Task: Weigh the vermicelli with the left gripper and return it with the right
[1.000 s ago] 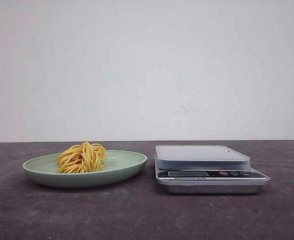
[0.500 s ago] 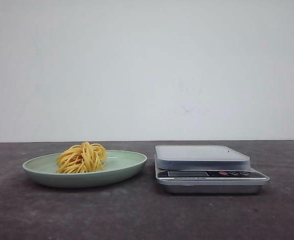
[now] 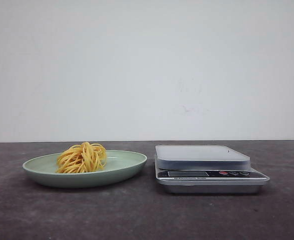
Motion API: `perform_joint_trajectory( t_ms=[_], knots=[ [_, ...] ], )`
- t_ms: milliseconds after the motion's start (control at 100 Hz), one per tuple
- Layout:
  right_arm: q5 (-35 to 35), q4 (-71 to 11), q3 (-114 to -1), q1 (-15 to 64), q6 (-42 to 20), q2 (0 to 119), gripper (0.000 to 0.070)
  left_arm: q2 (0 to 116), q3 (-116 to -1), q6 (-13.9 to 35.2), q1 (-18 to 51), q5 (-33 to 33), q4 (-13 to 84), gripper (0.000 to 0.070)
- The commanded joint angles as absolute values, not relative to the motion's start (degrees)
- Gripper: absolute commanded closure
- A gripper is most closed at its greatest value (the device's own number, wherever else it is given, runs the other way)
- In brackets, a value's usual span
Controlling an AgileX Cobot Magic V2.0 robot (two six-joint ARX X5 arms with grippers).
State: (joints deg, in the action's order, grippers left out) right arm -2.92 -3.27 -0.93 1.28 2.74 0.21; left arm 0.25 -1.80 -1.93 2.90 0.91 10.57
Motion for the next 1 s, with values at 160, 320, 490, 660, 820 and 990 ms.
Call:
perform_joint_trajectory(
  t_ms=[160, 320, 490, 660, 820, 990],
  knots=[
    [-3.0, -7.2, -0.7, 1.2, 2.5, 0.2, 0.0691, 0.2, -0.8, -1.7, 2.9, 0.6, 10.8, 0.0688],
    [-3.0, -10.3, -0.7, 1.3, 2.3, 0.2, 0.0691, 0.2, -0.8, -1.7, 2.9, 0.6, 10.8, 0.0688],
    [-3.0, -9.9, -0.7, 1.3, 1.9, 0.2, 0.0691, 0.2, -0.8, -1.7, 2.9, 0.6, 10.8, 0.0688],
    [-3.0, -8.8, -0.7, 1.3, 1.9, 0.2, 0.0691, 0.2, -0.8, -1.7, 2.9, 0.6, 10.8, 0.0688],
    [-3.0, -8.8, -0.7, 1.3, 1.9, 0.2, 0.0691, 0.2, -0.8, -1.7, 2.9, 0.6, 10.8, 0.0688],
    [-3.0, -8.8, -0.7, 1.3, 1.9, 0.2, 0.0691, 0.2, -0.8, -1.7, 2.9, 0.6, 10.8, 0.0688]
  ],
)
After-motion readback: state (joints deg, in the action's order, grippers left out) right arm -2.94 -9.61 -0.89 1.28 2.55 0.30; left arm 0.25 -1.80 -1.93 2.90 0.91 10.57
